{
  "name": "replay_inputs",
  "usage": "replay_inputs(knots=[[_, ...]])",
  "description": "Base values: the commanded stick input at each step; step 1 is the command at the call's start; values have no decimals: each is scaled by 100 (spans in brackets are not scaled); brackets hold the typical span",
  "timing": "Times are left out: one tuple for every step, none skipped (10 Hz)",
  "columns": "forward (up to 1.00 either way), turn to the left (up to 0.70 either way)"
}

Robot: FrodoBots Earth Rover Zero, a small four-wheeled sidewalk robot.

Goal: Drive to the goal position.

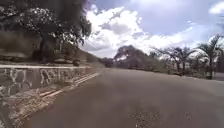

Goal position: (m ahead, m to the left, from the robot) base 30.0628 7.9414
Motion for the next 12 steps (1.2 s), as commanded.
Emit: replay_inputs(knots=[[70,0],[70,0],[70,0],[70,0],[70,0],[70,0],[70,0],[70,0],[70,0],[70,0],[70,0],[70,0]])
